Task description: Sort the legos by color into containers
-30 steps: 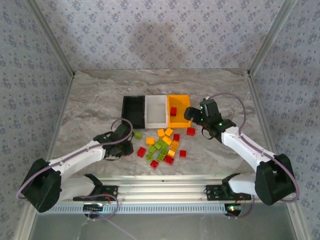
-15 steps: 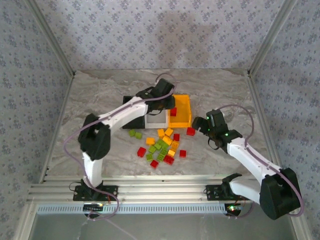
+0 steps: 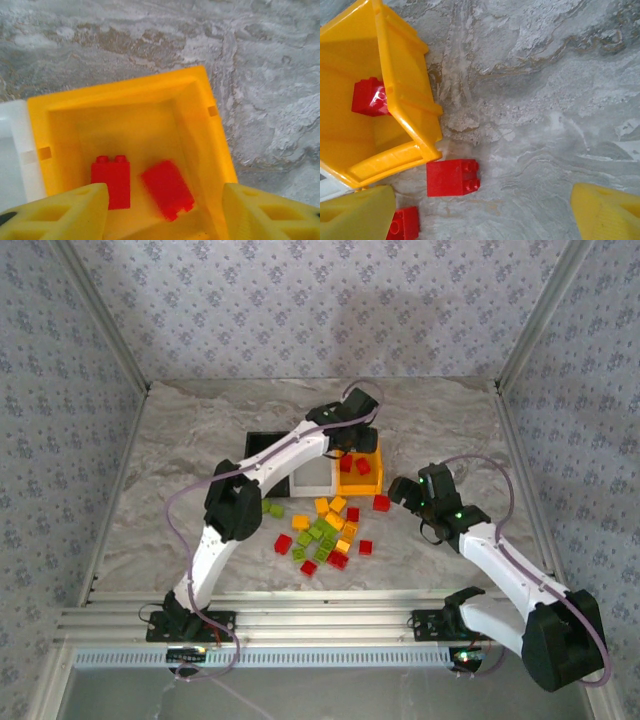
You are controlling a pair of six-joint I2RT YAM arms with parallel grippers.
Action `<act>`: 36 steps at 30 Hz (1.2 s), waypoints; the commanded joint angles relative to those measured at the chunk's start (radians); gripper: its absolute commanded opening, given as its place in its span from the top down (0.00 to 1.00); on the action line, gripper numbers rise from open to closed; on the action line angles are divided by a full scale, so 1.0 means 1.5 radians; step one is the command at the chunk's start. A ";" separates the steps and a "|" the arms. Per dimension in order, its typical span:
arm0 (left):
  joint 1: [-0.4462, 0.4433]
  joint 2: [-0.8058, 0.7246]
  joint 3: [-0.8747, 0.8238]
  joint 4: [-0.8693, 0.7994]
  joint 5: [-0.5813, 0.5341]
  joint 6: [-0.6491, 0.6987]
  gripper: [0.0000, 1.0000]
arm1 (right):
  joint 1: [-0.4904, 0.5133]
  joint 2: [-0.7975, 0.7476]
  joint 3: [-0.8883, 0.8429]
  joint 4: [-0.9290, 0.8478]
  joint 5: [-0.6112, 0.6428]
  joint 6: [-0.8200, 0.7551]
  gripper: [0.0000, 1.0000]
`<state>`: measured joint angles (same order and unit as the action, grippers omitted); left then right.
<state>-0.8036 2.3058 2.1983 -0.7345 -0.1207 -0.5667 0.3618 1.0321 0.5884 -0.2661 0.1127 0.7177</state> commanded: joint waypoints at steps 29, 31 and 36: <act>-0.020 -0.874 -0.980 0.212 -0.081 -0.106 0.00 | 0.318 0.287 0.120 0.010 0.072 -0.095 0.20; -0.020 -0.879 -0.983 0.209 -0.089 -0.107 0.01 | 0.326 0.308 0.132 -0.007 0.087 -0.089 0.22; -0.020 -0.879 -0.984 0.203 -0.095 -0.104 0.01 | 0.338 0.345 0.144 -0.045 0.119 -0.065 0.27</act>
<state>-0.8314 0.9974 0.7296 -0.4156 -0.2333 -0.7094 0.8608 1.5238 0.7799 -0.2619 0.2226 0.5827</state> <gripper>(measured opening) 0.994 0.741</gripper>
